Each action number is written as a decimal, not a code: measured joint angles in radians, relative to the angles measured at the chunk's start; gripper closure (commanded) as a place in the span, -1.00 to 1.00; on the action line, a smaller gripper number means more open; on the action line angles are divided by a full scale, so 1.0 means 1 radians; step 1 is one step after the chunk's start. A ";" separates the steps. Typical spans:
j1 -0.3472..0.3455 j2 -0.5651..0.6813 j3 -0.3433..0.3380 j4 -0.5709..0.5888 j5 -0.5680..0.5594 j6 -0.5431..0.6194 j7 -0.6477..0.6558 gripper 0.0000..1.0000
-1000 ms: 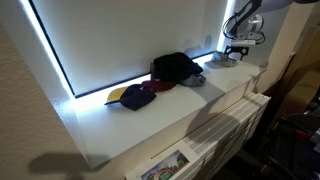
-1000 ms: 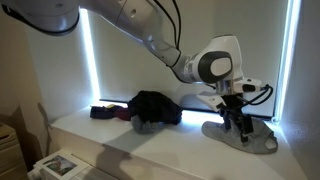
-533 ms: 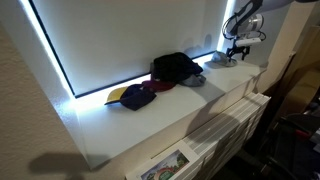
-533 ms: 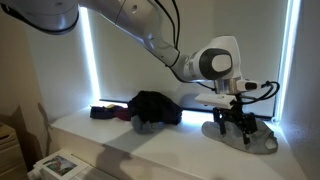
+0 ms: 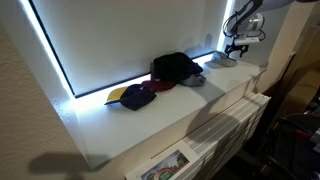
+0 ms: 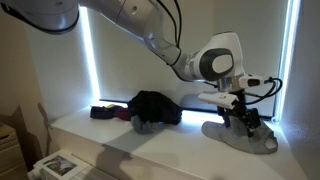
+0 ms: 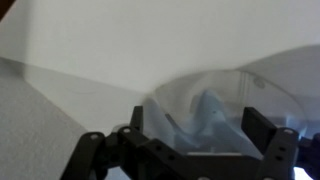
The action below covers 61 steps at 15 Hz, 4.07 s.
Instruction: Move the cap to the left
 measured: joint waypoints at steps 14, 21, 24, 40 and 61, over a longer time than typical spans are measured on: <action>-0.041 0.058 0.102 0.018 -0.024 0.439 -0.108 -1.00; -0.145 0.058 0.225 0.083 -0.162 0.255 -0.410 -1.00; -0.166 0.058 0.244 0.097 -0.171 0.228 -0.469 -1.00; -0.059 0.076 0.205 0.101 -0.182 0.252 -0.393 -1.00; -0.204 0.100 0.480 0.132 -0.181 0.253 -0.663 -1.00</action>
